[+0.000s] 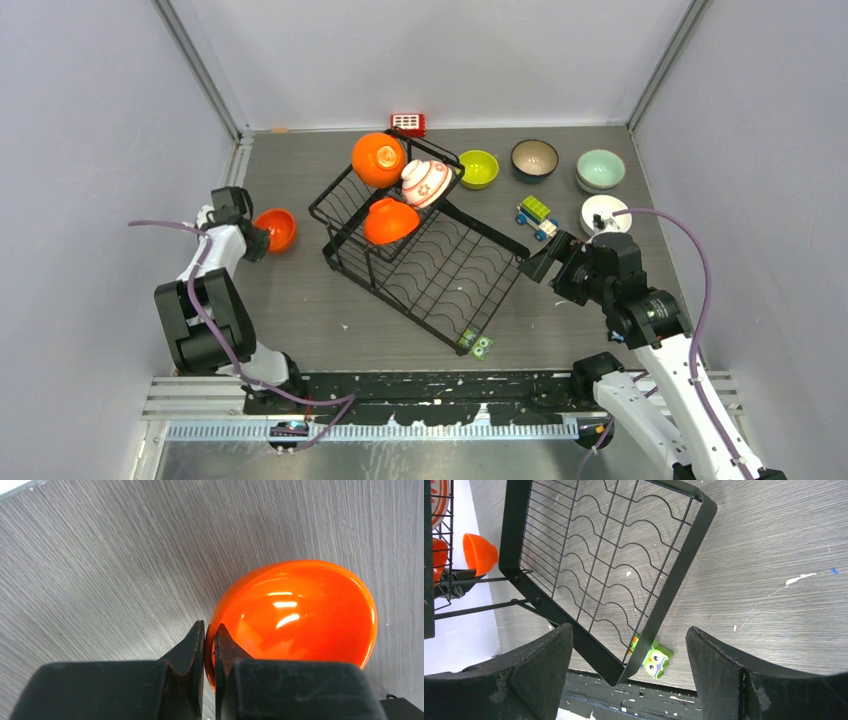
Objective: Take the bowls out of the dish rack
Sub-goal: Adjust the dish rack at the center of the board.
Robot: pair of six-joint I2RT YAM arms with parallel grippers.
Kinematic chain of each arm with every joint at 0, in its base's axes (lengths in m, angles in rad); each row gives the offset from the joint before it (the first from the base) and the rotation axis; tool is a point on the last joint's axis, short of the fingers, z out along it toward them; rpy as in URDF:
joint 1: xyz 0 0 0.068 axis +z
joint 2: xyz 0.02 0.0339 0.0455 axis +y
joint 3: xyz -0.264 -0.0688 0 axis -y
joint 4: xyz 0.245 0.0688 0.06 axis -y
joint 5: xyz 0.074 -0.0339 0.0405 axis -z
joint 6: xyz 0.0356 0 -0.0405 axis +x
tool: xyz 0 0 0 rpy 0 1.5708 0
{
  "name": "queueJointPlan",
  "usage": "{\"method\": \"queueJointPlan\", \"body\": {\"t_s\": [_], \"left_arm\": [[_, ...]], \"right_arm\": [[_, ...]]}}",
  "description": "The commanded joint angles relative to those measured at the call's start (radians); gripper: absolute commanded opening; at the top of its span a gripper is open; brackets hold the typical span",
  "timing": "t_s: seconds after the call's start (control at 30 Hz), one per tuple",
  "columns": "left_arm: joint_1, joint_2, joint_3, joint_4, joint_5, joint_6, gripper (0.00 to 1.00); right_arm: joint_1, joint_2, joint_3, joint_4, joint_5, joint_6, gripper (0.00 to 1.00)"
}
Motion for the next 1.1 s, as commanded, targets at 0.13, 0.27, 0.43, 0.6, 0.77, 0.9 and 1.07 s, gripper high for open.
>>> {"method": "queueJointPlan", "body": {"t_s": [0.13,0.27,0.43,0.6,0.77,0.9,1.07], "left_arm": [[0.007,0.047,0.036,0.030,-0.086,0.086,0.00],[0.006,0.066,0.026,0.044,-0.067,0.092,0.00],[0.007,0.069,0.022,0.049,-0.067,0.107,0.03],[0.005,0.070,0.018,0.049,-0.059,0.119,0.20],[0.006,0.056,0.012,0.038,-0.051,0.119,0.40],[0.006,-0.001,0.013,0.009,-0.044,0.110,0.63],[-0.007,-0.139,0.048,-0.071,-0.056,0.118,0.84]], "right_arm": [[0.004,-0.017,0.004,0.034,-0.015,0.022,0.87],[0.003,-0.016,0.017,0.024,-0.016,0.015,0.86],[0.005,-0.017,0.027,0.013,-0.012,0.009,0.86],[0.005,-0.023,0.022,0.015,-0.013,0.011,0.86],[0.004,-0.027,0.026,0.007,-0.012,0.007,0.86],[0.005,-0.024,0.039,0.000,-0.011,0.002,0.86],[0.005,-0.011,0.066,-0.001,-0.028,-0.003,0.87]]}}
